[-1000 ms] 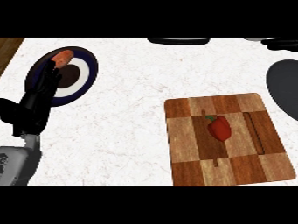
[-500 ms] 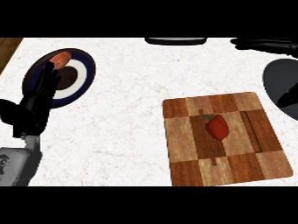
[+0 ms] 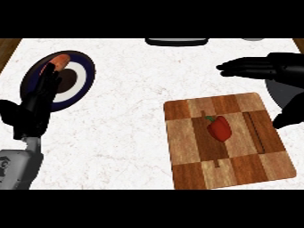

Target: Pick the bell pepper from the cutting board and place it in the pan

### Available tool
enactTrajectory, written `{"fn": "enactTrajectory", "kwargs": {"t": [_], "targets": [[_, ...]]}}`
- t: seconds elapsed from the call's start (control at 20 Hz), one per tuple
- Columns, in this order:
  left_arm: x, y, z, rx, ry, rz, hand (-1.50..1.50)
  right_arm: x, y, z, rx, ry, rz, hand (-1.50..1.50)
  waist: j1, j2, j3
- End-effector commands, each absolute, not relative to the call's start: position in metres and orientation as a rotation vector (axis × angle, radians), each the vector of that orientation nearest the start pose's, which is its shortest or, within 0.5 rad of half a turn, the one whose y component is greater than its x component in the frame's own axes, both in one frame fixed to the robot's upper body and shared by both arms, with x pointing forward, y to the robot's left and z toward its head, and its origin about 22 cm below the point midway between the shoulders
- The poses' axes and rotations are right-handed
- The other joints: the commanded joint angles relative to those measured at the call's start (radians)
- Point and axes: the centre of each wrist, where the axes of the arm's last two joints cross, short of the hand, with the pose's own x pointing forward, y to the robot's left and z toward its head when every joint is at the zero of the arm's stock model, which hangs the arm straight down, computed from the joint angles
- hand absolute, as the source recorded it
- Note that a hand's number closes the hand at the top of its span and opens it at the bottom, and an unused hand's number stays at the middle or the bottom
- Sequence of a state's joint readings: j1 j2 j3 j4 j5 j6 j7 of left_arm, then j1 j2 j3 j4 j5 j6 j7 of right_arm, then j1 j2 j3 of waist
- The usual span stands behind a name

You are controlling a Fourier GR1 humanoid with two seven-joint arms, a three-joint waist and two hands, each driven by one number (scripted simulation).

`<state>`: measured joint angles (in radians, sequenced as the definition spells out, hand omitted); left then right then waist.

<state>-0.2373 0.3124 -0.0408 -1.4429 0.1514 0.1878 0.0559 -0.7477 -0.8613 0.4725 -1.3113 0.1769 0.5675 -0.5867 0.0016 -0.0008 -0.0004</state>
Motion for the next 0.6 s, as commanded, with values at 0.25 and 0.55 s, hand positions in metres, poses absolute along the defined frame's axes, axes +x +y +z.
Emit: {"fn": "enactTrajectory", "kwargs": {"t": [0.25, 0.55], "targets": [[0.300, 0.277, 0.041, 0.208, -1.612, -0.043, 0.00, 0.363, -0.272, 0.162, 0.066, -1.583, 1.781, -1.50, 0.005, 0.003, 0.000], [0.291, 0.274, 0.046, 0.196, -1.623, -0.048, 0.00, 0.374, -0.283, 0.154, 0.007, -1.501, 1.819, -1.50, 0.012, 0.003, 0.001]]}}
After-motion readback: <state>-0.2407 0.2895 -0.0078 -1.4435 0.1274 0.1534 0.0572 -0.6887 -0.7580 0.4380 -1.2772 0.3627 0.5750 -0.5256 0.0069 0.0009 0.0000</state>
